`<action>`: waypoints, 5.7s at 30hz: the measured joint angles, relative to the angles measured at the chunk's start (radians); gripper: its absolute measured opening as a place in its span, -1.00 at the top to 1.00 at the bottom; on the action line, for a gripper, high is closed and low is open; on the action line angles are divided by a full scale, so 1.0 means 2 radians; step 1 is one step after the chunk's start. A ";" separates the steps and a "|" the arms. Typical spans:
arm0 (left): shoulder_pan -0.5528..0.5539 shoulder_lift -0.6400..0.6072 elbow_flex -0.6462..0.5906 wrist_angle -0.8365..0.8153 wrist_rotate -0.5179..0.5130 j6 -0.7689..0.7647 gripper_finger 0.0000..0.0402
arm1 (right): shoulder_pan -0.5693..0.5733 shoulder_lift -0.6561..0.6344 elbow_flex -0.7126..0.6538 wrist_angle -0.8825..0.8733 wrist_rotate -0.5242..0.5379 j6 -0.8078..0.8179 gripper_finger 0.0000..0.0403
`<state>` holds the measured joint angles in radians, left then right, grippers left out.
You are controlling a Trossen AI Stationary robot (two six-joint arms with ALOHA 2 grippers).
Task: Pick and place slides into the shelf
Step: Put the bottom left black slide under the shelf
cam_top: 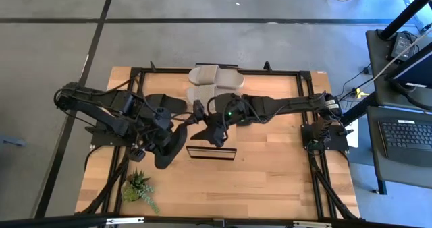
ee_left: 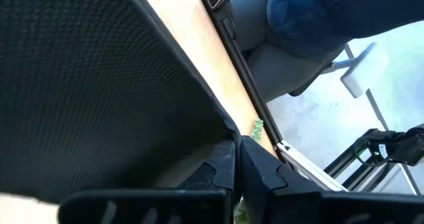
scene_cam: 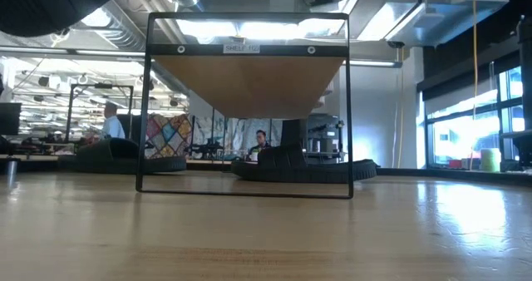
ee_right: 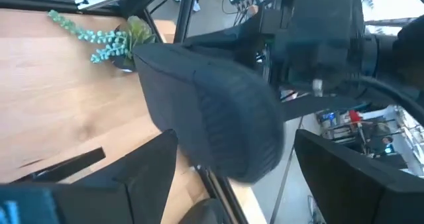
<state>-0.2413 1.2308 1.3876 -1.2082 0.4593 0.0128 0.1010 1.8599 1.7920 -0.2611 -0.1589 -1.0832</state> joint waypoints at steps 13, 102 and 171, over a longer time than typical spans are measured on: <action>0.000 0.000 0.000 0.008 0.000 0.000 0.99 | 0.003 0.009 0.000 0.028 -0.027 -0.026 -0.50; 0.000 -0.225 -0.077 0.118 -0.355 0.023 0.06 | 0.175 -0.081 0.000 -0.303 0.496 0.284 0.68; 0.001 -0.223 -0.120 0.178 -0.398 0.091 0.06 | 0.510 -0.110 -0.029 -0.655 0.613 0.906 0.69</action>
<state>-0.2398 0.7853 1.1481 -0.8516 -0.3367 0.1955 1.1207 1.6390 1.7340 -1.5707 1.0672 0.7293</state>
